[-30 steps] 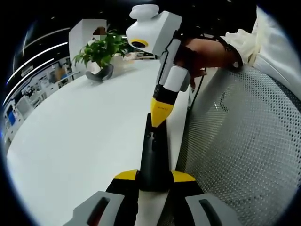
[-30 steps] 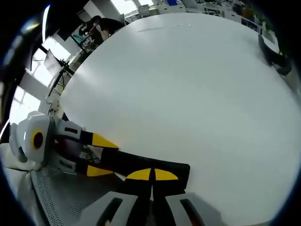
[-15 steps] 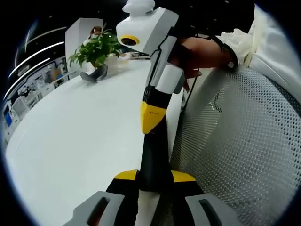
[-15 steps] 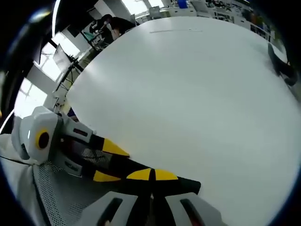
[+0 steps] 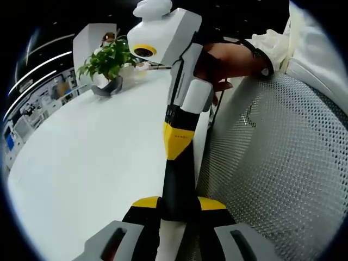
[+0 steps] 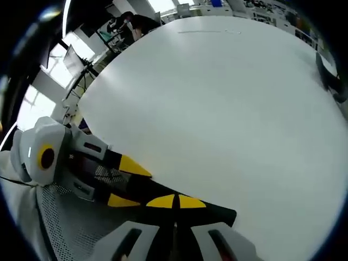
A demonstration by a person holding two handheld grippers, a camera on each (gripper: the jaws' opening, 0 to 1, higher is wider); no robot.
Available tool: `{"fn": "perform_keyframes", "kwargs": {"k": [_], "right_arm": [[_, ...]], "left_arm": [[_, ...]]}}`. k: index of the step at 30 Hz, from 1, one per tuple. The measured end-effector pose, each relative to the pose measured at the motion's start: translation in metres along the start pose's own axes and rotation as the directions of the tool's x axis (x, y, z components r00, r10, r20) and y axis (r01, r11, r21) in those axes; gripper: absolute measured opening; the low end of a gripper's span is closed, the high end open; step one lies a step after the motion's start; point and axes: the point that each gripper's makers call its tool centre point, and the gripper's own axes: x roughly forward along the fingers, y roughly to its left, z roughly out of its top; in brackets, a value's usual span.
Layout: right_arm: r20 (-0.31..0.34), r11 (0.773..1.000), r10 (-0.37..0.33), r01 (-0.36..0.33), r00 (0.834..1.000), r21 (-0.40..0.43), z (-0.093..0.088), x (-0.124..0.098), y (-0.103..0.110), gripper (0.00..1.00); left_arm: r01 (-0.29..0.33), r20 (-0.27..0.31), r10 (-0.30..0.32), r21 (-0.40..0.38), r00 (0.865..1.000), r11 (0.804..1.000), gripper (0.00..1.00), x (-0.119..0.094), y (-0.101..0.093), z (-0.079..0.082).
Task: Press the specified remote control buttons in sequence, fully releasing each button before pressing the next.
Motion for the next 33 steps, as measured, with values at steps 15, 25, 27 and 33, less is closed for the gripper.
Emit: {"fn": "perform_keyframes", "kwargs": {"k": [15,25,27,33], "right_arm": [[0.009,1.0,-0.022,0.022,1.0,-0.021,0.0006,0.0017,-0.0005,0.0],[0.016,1.0,-0.022,0.022,1.0,-0.014,0.0019,0.0028,-0.0024,0.0],[0.018,1.0,-0.02,0.02,1.0,-0.015,0.0021,0.0028,-0.0023,0.0],[0.023,1.0,-0.01,0.01,1.0,0.004,0.0027,0.003,-0.0028,0.0]], "left_arm": [[0.0,0.001,0.0,-0.015,1.0,1.0,0.24,-0.0002,0.0001,0.0005],[-0.001,0.002,0.001,-0.012,1.0,1.0,0.24,0.0002,0.0006,0.0004],[-0.001,0.002,0.001,-0.012,1.0,1.0,0.24,0.0002,0.0007,0.0004],[-0.001,0.003,0.001,-0.013,1.0,1.0,0.24,0.0002,0.0009,0.0005]]}}
